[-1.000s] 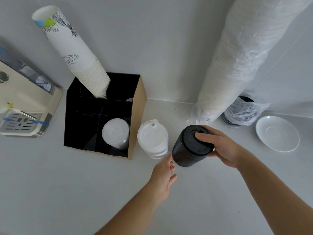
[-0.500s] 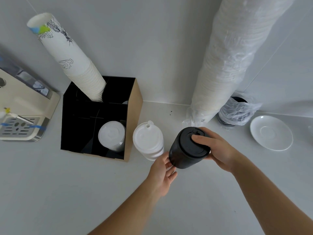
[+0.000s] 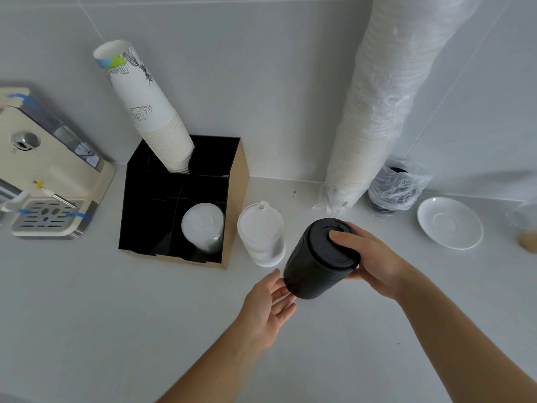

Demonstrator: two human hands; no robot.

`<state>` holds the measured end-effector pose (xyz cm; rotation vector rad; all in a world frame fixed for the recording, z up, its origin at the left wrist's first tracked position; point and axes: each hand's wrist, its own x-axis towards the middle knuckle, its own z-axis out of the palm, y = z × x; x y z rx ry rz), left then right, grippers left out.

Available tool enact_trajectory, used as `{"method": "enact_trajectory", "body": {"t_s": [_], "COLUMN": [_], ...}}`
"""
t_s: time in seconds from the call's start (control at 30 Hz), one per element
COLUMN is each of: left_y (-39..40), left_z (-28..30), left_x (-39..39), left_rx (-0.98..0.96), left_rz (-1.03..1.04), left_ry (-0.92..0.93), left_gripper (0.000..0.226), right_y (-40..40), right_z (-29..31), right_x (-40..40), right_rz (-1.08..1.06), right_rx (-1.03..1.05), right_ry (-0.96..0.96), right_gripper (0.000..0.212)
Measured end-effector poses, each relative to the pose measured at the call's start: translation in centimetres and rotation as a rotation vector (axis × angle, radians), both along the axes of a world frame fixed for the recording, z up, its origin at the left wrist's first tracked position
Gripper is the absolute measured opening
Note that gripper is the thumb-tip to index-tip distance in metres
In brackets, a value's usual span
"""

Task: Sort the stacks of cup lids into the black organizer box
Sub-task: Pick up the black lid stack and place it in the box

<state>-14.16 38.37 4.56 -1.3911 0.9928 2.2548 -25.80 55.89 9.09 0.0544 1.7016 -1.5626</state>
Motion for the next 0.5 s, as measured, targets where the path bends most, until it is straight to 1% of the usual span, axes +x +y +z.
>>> {"method": "enact_trajectory", "body": {"t_s": [0.27,0.5], "left_y": [-2.7,-7.6], "left_z": [0.2,0.9], "left_x": [4.4,7.7], "left_rx": [0.007,0.013], "left_rz": [-0.016,-0.011], "left_ry": [0.022,0.044], "left_gripper": [0.034,0.038], "right_y": [-2.1,-7.1], "right_z": [1.3,2.8], "right_x": [4.6,8.3], "right_rz": [-0.002,-0.005], "right_rx": [0.012,0.022], "right_ry": [0.007,0.026], "right_gripper": [0.039,0.035]}}
